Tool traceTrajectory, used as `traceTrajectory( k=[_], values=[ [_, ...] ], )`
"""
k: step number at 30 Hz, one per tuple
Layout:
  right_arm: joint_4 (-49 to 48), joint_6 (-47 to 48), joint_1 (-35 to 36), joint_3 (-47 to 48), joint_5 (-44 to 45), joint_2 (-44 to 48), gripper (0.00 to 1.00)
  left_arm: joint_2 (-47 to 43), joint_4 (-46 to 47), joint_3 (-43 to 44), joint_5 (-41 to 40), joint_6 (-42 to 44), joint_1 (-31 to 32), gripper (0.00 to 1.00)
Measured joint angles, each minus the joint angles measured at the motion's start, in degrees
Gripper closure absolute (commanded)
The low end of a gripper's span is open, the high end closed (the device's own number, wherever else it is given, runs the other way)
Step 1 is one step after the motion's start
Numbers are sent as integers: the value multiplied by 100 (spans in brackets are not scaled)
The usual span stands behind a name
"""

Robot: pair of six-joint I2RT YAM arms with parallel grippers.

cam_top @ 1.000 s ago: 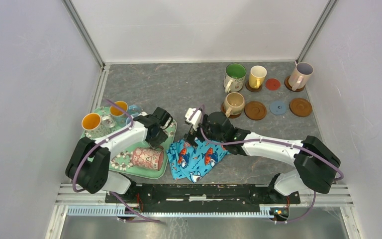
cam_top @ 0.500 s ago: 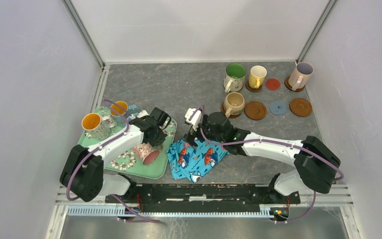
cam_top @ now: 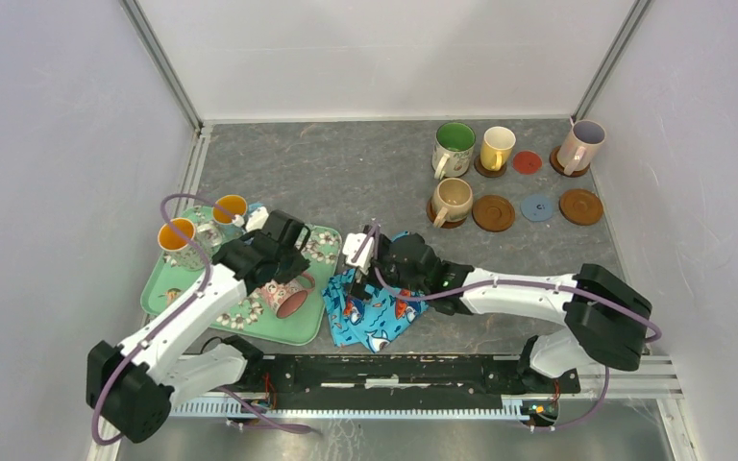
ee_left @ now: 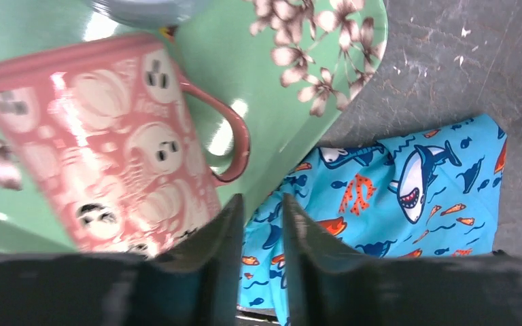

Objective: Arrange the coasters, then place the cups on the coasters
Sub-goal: Pick up the cup from the tray.

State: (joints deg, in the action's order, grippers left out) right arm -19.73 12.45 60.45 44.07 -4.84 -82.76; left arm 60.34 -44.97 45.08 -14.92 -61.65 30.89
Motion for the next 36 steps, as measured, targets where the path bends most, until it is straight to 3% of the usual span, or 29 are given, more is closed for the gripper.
traceTrajectory(
  k=[2, 7, 15, 28, 36],
  values=[
    [-236, 164, 140, -68, 83, -72, 2, -212, -284, 90, -249, -13, 0, 48],
    [-824, 730, 461, -151, 190, -527, 2, -815, -949, 201, -979, -208, 0, 33],
    [-2026, 2164, 999, -260, 308, -1456, 2, -975, -1539, 227, -1711, -319, -57, 17],
    [-2573, 3254, 1097, 345, 341, -2706, 6, -984, -1558, 745, -2253, -175, -234, 15],
    [-2562, 3427, 1167, 859, 334, -3034, 9, -1071, -1471, 125, -2304, -188, -474, 19]
  ],
)
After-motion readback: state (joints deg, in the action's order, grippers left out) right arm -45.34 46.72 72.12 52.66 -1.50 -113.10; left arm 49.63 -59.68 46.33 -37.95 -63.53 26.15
